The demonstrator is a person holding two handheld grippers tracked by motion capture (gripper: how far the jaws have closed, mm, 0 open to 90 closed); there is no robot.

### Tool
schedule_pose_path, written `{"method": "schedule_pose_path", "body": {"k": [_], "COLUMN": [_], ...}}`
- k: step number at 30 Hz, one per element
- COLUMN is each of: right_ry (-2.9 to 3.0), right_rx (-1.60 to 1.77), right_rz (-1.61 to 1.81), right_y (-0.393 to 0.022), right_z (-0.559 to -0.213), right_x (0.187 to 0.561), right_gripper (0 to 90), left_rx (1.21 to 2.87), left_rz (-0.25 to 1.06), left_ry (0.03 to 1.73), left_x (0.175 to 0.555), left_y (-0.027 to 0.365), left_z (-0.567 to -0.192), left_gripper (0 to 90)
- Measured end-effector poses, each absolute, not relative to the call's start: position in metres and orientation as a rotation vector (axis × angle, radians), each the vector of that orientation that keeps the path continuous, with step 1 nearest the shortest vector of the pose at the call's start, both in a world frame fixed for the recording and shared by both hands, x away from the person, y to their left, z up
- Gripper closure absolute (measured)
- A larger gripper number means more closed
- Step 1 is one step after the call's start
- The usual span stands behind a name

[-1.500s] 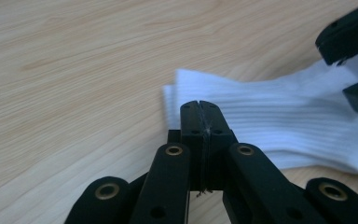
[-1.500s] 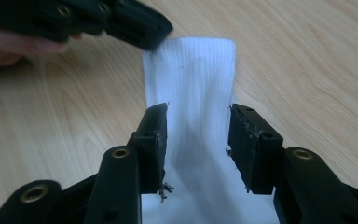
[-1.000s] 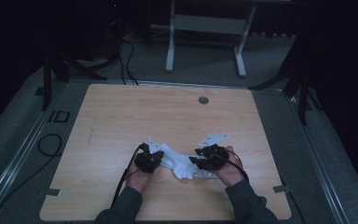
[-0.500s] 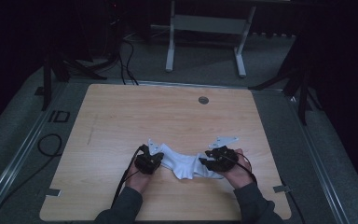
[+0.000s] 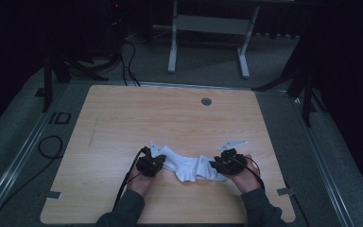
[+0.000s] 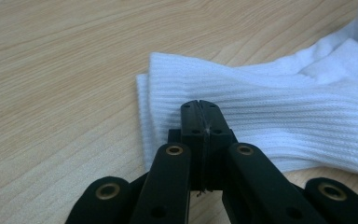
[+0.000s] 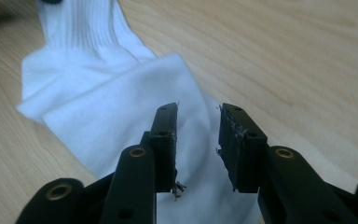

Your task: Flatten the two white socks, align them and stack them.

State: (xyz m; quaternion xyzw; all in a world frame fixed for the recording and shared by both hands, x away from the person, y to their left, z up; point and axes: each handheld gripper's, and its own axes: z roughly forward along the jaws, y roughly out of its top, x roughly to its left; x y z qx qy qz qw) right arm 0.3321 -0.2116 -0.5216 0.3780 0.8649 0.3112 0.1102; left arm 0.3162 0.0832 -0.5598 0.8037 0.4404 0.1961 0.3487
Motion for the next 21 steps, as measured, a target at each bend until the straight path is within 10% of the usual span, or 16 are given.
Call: {"method": "schedule_pose_path", "body": {"k": [9, 21], "right_ry": [2.573, 2.470], "right_rx": [1.164, 1.201], "right_rz": [0.863, 0.890], "right_y": [-0.218, -0.249], "right_z": [-0.539, -0.516], "right_x": [0.332, 0.332], "right_gripper": [88.0, 88.5], "left_rx": [2.077, 2.092], "left_rz": [0.494, 0.444], "left_ry": [1.148, 1.137], "left_x": [0.316, 0.319], "left_y": [0.084, 0.088], "left_z": [-0.560, -0.559], "left_gripper": [89.8, 89.8]}}
